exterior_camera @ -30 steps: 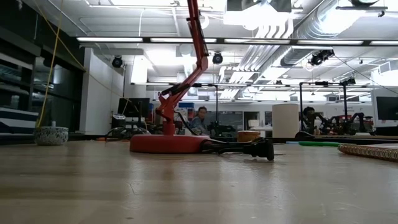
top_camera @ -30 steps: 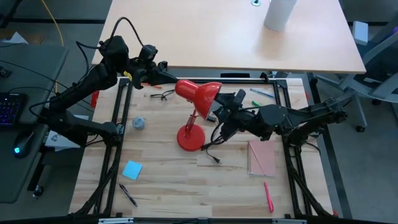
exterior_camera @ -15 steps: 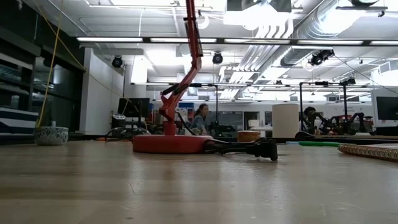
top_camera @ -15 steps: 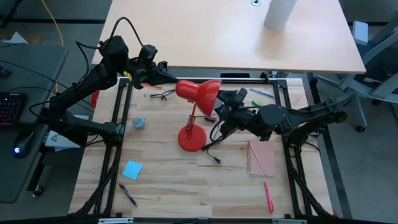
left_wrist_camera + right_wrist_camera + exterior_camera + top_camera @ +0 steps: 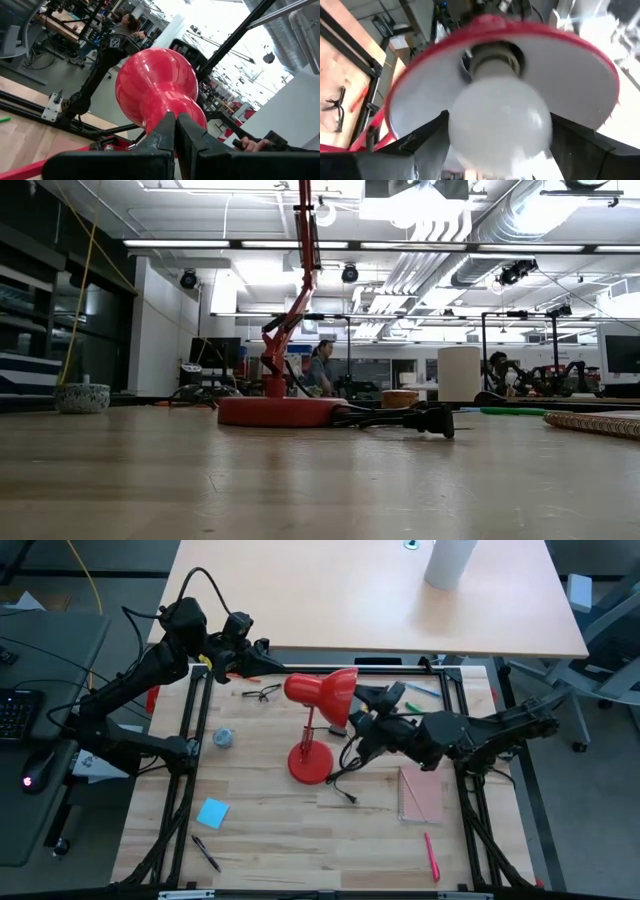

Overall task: Screw lightbulb
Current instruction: Remove the lightbulb into the lamp

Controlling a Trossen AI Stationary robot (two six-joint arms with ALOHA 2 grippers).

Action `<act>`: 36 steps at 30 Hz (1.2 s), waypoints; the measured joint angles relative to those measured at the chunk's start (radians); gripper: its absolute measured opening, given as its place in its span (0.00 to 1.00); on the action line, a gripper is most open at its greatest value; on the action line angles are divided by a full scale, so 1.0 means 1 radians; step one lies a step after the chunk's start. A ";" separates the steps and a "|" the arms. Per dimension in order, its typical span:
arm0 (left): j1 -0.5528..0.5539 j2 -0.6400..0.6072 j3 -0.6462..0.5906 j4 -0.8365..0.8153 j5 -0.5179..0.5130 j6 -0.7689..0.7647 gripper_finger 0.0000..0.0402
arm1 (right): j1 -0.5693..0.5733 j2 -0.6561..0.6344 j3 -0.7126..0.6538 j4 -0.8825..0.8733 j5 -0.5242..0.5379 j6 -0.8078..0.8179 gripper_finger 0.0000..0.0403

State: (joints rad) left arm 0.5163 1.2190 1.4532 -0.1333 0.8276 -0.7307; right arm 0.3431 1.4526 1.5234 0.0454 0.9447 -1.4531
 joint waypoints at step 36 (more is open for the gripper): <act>0.079 -0.052 -0.001 0.008 0.035 0.149 0.00 | 0.118 -0.259 0.001 -0.468 0.053 1.187 0.74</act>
State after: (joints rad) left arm 0.5950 1.1666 1.4521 -0.1250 0.8623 -0.5818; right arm 0.4614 1.1931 1.5244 -0.4228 0.9977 -0.2656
